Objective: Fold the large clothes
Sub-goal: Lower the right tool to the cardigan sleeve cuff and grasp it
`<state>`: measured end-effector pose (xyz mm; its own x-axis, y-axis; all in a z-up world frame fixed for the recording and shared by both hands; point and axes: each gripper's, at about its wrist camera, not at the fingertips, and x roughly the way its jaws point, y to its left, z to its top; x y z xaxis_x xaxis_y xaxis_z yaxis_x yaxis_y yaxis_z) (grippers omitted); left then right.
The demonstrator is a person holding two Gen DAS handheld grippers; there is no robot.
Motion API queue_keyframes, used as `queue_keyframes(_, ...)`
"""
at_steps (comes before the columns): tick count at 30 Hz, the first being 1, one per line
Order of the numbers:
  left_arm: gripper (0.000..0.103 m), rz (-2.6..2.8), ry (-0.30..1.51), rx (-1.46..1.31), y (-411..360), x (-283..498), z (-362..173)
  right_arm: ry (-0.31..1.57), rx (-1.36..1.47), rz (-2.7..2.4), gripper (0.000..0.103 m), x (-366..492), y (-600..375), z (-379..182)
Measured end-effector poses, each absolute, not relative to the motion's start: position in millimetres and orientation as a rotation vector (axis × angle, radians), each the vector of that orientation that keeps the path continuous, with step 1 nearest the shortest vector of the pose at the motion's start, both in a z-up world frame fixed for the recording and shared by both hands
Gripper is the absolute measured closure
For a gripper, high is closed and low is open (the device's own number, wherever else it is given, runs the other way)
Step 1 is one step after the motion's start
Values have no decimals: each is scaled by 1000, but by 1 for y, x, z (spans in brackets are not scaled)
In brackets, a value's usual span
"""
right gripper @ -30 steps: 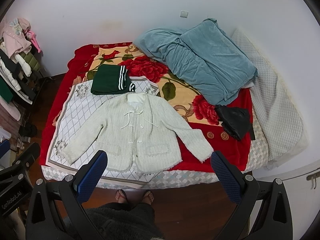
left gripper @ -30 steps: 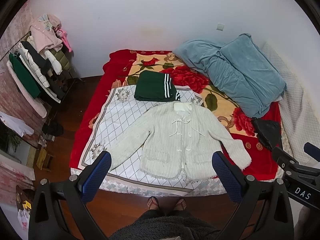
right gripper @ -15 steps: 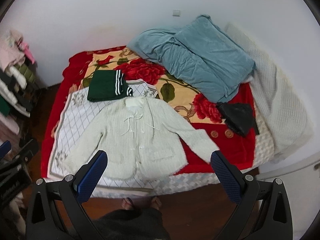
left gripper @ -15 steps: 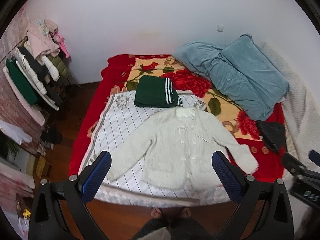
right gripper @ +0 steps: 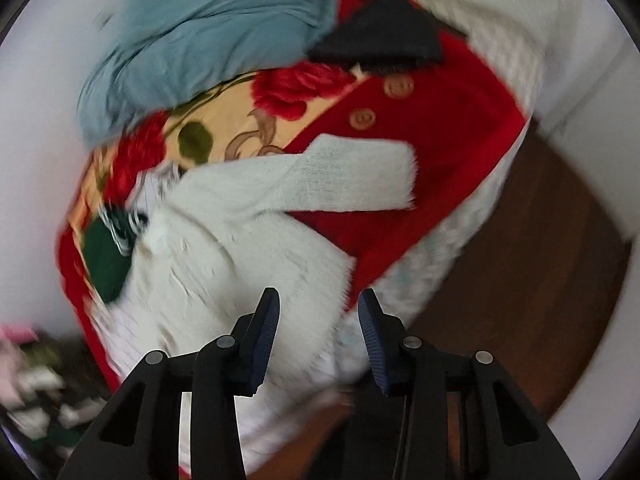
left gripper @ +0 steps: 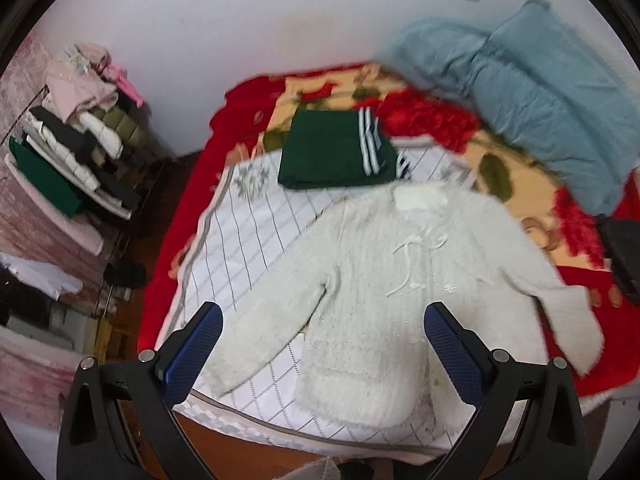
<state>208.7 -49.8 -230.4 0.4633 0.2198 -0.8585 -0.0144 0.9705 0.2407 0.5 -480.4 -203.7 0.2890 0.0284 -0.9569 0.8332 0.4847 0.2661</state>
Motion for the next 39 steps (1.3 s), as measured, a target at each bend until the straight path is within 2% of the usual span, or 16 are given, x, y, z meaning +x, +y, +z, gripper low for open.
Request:
queue_keyframes(6, 0, 234, 1213, 229, -91, 254, -322, 1123, 1348, -708, 51, -5, -567, -379)
queue_keyframes(8, 0, 237, 1235, 268, -107, 265, -349, 1090, 1428, -772, 49, -10, -589, -418)
queue_keyframes(11, 0, 234, 1252, 332, -132, 278, -390, 1042, 1448, -893, 35, -14, -618, -462)
queue_keyframes(16, 0, 227, 1309, 357, -162, 297, -442, 1024, 1441, -1013, 34, -8, -656, -516)
queue_keyframes(18, 0, 219, 1324, 367, -173, 306, -461, 1098, 1441, -1015, 34, 7, -661, -541)
queue_keyframes(19, 0, 213, 1329, 378, -179, 308, -471, 1126, 1444, -1015, 35, 15, -661, -550)
queue_keyframes(20, 0, 204, 1334, 388, -185, 311, -478, 1133, 1410, -1027, 48, 23, -659, -552)
queue_keyframes(21, 0, 199, 1337, 396, -190, 313, -484, 1151, 1339, -1044, 71, 32, -658, -548)
queue_keyframes(22, 0, 189, 1336, 406, -194, 314, -489, 1152, 1297, -1058, 84, 37, -656, -543)
queue_keyframes(23, 0, 178, 1334, 415, -198, 315, -494, 1128, 1270, -1081, 91, 37, -656, -532)
queue_keyframes(26, 0, 150, 1328, 439, -209, 316, -502, 1063, 1175, -1219, 92, 22, -664, -501)
queue_keyframes(29, 0, 124, 1336, 458, -217, 313, -512, 1105, 1206, -1161, 92, 16, -678, -512)
queue_keyframes(31, 0, 109, 1346, 466, -221, 311, -520, 1084, 1293, -1087, 85, 7, -679, -519)
queue_keyframes(33, 0, 97, 1356, 479, -224, 308, -529, 990, 1376, -1059, 56, -9, -674, -516)
queue_keyframes(35, 0, 88, 1365, 484, -228, 306, -538, 915, 1438, -1059, 44, -21, -665, -516)
queue_keyframes(39, 0, 83, 1380, 485, -231, 301, -552, 810, 1660, -976, 44, -29, -652, -555)
